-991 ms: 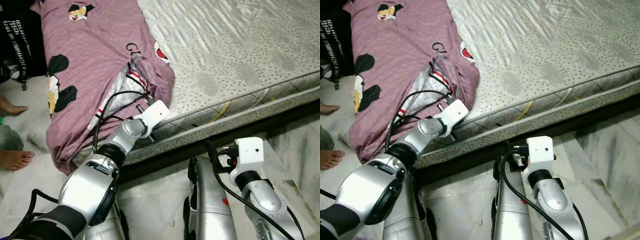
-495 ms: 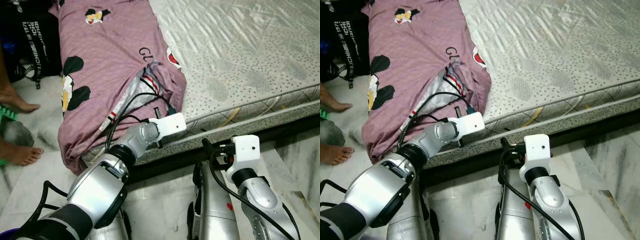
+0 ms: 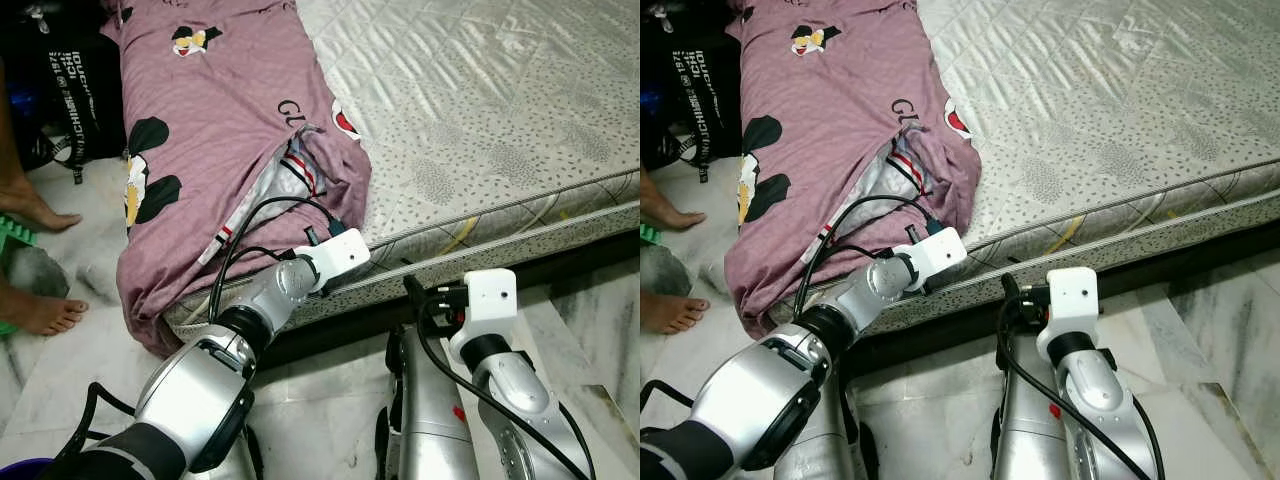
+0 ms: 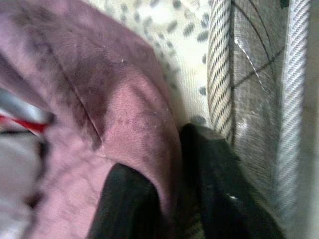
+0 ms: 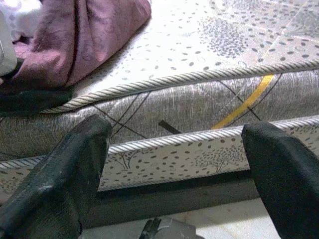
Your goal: Clean up the room
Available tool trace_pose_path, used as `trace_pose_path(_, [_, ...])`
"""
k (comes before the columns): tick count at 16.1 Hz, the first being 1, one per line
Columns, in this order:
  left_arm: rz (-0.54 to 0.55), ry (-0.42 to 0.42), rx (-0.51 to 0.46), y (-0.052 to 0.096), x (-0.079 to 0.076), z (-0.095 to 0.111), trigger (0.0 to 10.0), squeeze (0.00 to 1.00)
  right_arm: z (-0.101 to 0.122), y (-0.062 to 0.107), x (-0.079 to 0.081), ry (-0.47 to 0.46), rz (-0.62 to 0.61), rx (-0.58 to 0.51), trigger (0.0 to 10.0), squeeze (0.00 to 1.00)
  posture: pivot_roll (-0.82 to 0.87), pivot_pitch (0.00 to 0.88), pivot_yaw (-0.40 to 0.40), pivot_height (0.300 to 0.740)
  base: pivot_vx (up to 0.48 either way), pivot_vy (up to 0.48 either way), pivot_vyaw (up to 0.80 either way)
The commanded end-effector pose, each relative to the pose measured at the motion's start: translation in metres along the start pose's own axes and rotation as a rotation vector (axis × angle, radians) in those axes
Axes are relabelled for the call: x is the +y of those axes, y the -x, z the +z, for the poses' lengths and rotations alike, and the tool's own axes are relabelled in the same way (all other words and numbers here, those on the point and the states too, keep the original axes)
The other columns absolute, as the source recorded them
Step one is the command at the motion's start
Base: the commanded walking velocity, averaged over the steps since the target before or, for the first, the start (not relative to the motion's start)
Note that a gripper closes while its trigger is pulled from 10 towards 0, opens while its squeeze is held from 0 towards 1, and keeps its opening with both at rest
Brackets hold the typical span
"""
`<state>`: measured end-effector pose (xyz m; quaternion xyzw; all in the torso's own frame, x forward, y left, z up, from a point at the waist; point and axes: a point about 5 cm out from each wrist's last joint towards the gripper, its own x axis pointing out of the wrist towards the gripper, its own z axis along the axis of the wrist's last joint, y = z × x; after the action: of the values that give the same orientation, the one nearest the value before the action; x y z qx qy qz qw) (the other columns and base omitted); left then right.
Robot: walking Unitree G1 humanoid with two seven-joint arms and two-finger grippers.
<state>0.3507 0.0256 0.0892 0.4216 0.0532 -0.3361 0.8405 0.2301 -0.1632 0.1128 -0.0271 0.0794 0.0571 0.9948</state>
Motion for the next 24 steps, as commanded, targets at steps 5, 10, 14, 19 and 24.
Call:
trace_pose_path(5, [0.202,0.285,-0.181,0.001,0.014,0.024,10.0,1.0,-0.004,-0.002,0.001,0.0,0.002,0.009,10.0,0.0,-0.14,0.115,0.04,0.493,0.0,0.0,0.0])
trace_pose_path(10, [0.332,0.636,-0.267,0.007,0.033,0.022,10.0,1.0,-0.005,-0.002,0.001,0.0,0.005,0.008,10.0,0.0,-0.13,0.114,0.036,0.493,0.0,0.0,0.0])
trace_pose_path(14, [0.392,0.752,-0.308,0.012,0.049,0.018,10.0,1.0,-0.006,-0.003,0.002,-0.001,0.007,0.008,10.0,0.0,-0.13,0.113,0.039,0.493,0.0,0.0,0.0])
trace_pose_path(19, [0.327,0.971,-0.283,0.013,0.068,0.003,10.0,0.0,-0.005,-0.003,0.001,0.0,0.004,0.006,10.0,0.0,-0.14,0.115,0.035,0.493,0.0,0.0,0.0])
trace_pose_path(24, [0.26,1.055,-0.295,0.013,0.084,0.006,0.0,0.0,-0.005,-0.002,0.001,0.007,0.003,0.006,10.0,0.0,-0.15,0.12,0.031,0.493,0.0,0.0,0.0])
